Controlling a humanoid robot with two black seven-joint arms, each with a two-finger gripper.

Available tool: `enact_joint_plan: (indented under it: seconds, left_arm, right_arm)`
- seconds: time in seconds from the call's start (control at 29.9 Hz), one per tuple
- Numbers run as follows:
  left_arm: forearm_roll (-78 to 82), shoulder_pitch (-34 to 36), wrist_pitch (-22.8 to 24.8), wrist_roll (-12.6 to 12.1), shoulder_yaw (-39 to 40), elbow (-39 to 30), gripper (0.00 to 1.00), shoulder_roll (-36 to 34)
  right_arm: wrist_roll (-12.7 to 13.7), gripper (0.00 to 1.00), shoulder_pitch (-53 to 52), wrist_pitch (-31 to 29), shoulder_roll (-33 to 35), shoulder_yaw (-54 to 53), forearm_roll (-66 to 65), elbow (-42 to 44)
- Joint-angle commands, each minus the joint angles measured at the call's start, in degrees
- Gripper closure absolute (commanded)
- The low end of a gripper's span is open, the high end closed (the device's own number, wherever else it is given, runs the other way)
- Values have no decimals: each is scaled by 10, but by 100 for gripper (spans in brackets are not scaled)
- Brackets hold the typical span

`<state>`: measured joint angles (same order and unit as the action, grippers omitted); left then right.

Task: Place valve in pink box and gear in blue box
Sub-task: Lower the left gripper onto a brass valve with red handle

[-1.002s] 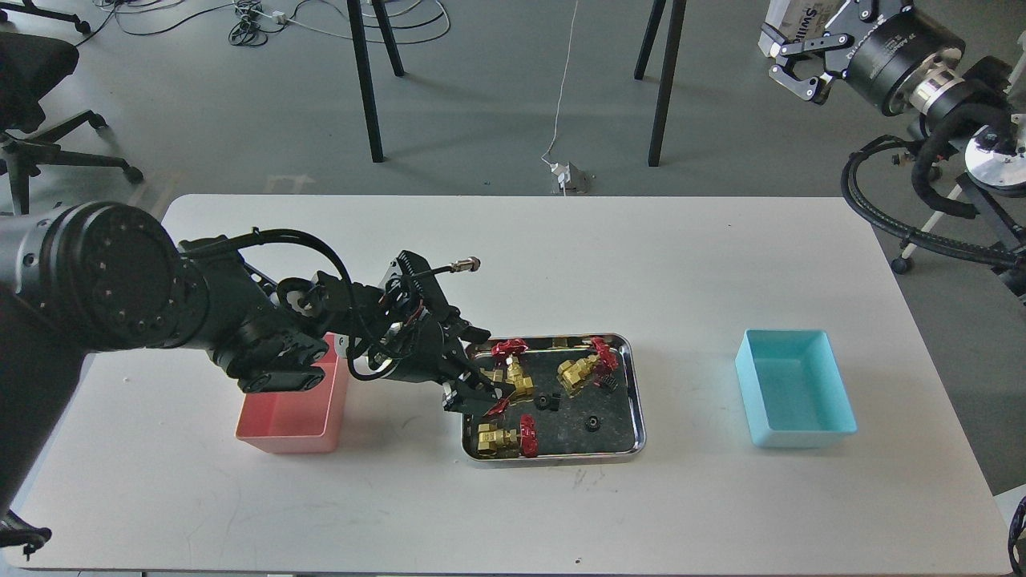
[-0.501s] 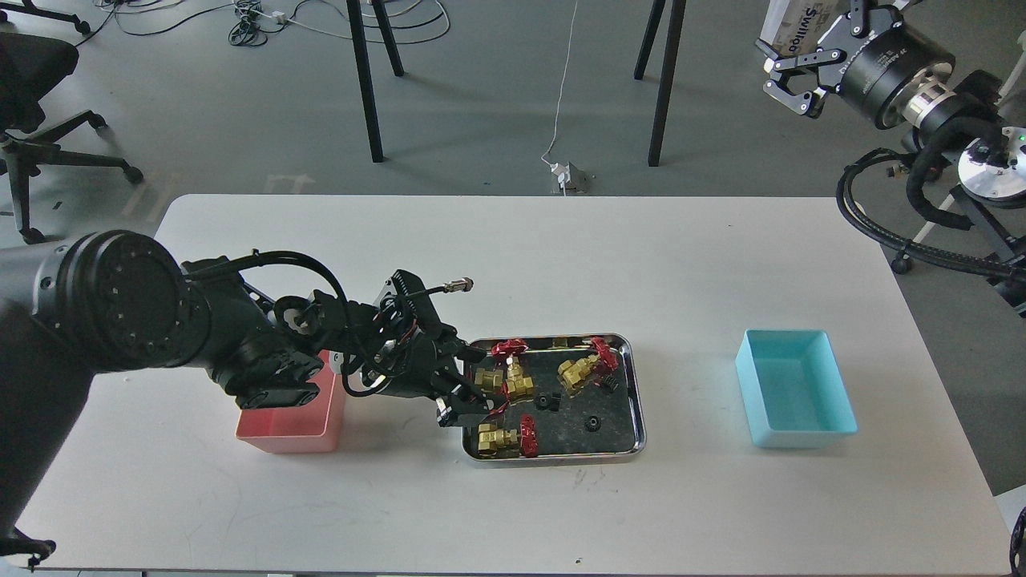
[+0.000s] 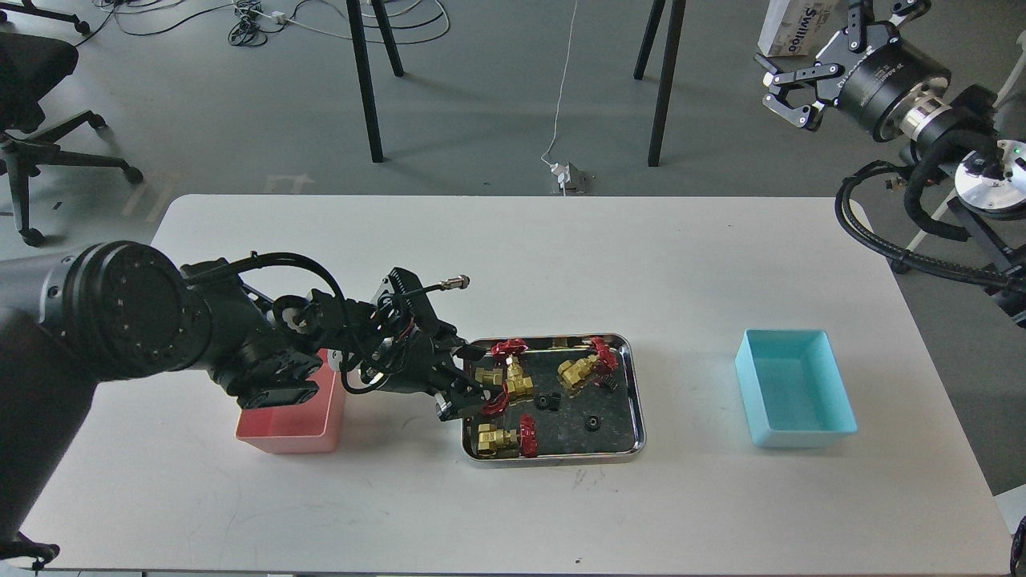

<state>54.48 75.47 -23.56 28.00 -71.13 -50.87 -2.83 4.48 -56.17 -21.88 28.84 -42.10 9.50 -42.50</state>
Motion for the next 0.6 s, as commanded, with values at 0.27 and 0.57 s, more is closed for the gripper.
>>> enact_joint_plan:
  seconds: [0.27, 0.57]
  left_arm:
    - [11, -3, -1, 0, 6, 1, 65, -1]
    - [11, -3, -2, 0, 6, 1, 75, -4]
  right_arm:
    - [0, 1, 0, 0, 0, 0, 0, 0]
    - [0, 1, 0, 0, 1, 0, 0, 0]
